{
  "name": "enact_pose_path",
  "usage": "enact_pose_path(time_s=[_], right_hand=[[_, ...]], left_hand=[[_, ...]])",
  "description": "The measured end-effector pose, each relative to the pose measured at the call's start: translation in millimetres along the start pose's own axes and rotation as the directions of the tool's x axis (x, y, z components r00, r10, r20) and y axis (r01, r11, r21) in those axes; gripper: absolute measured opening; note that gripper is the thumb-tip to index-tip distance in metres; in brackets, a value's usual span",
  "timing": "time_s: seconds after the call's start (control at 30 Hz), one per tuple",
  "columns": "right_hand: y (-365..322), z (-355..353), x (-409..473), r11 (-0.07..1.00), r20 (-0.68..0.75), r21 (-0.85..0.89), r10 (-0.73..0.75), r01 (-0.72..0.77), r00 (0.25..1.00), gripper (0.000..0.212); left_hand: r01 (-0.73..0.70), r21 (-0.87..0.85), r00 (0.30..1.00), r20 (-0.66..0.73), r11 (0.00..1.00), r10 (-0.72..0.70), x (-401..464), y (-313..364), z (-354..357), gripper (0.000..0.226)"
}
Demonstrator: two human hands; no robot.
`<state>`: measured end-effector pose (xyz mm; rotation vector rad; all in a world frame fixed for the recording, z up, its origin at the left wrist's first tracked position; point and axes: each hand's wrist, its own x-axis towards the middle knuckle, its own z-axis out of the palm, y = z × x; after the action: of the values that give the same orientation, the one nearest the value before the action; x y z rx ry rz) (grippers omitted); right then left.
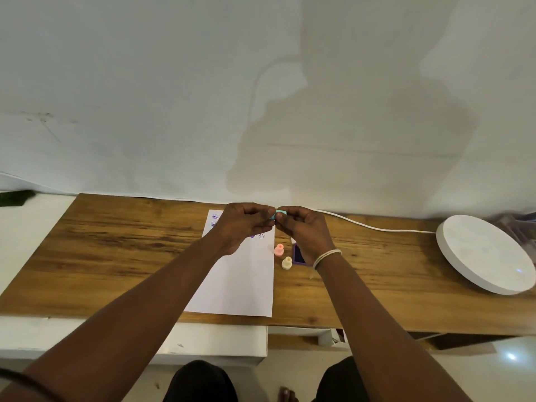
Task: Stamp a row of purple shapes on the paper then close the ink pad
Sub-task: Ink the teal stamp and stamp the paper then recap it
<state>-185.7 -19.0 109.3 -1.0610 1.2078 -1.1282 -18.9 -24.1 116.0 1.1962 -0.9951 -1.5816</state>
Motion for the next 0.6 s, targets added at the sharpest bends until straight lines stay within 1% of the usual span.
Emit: enact_pose_path(time_s=[0.03, 0.13, 0.23, 0.3, 0.33, 0.37, 0.4, 0.43, 0.47, 0.5, 0.53, 0.57, 0.6], right_hand=[[-1, -1, 3, 1.0, 0.011, 0.005, 0.005, -0.005, 1.0, 0.02], [-5, -6, 13, 0.997, 0.084, -0.076, 0.017, -0.01, 0.996, 0.023], [-3, -13, 25, 0.994, 0.153, -0.076, 0.09, -0.079, 0.984, 0.024], [2, -18, 35, 0.991, 0.143, -0.031, 0.136, -0.133, 0.98, 0.024], [5, -21, 40, 0.988, 0.116, -0.035, 0.154, -0.151, 0.981, 0.023], [10, -23, 44, 0.985, 0.076, -0.085, 0.159, -0.152, 0.984, 0.023], [16, -26, 48, 0.971, 0.024, -0.199, 0.138, -0.131, 0.99, 0.022], [24, -31, 54, 0.928, -0.016, -0.362, 0.091, -0.09, 0.996, 0.021], [33, -34, 59, 0.84, -0.023, -0.541, 0.029, -0.037, 0.999, 0.019], [40, -37, 63, 0.719, -0.002, -0.694, -0.027, 0.018, 1.0, 0.019], [46, -38, 67, 0.606, 0.03, -0.793, -0.062, 0.062, 0.998, 0.02], [51, -38, 71, 0.534, 0.059, -0.84, -0.078, 0.092, 0.995, 0.021], [55, -37, 75, 0.497, 0.081, -0.861, -0.081, 0.11, 0.993, 0.022]], left_hand=[[-0.005, -0.005, 1.0, 0.003, 1.0, 0.005, 2, -1, 0, 0.025], [0.018, 0.006, 1.0, 0.008, 1.0, -0.018, 5, -6, -1, 0.03], [0.041, 0.04, 0.998, 0.042, 0.998, -0.043, 4, -9, -1, 0.029], [0.056, 0.002, 0.997, 0.058, 0.998, -0.056, 4, -9, 0, 0.026], [0.078, -0.021, 0.995, 0.057, 0.997, -0.077, 4, -10, -1, 0.028], [0.111, -0.023, 0.993, 0.05, 0.994, -0.11, 5, -12, -3, 0.033], [0.153, -0.004, 0.988, 0.036, 0.988, -0.152, 6, -15, -6, 0.038], [0.196, 0.028, 0.98, 0.014, 0.98, -0.196, 8, -19, -11, 0.043], [0.233, 0.068, 0.973, -0.008, 0.97, -0.233, 9, -24, -15, 0.046], [0.256, 0.114, 0.967, -0.031, 0.96, -0.254, 10, -29, -21, 0.047], [0.268, 0.161, 0.963, -0.053, 0.95, -0.263, 10, -35, -26, 0.046], [0.268, 0.225, 0.963, -0.079, 0.937, -0.257, 10, -40, -30, 0.047], [0.257, 0.325, 0.966, -0.11, 0.91, -0.233, 10, -45, -33, 0.051]])
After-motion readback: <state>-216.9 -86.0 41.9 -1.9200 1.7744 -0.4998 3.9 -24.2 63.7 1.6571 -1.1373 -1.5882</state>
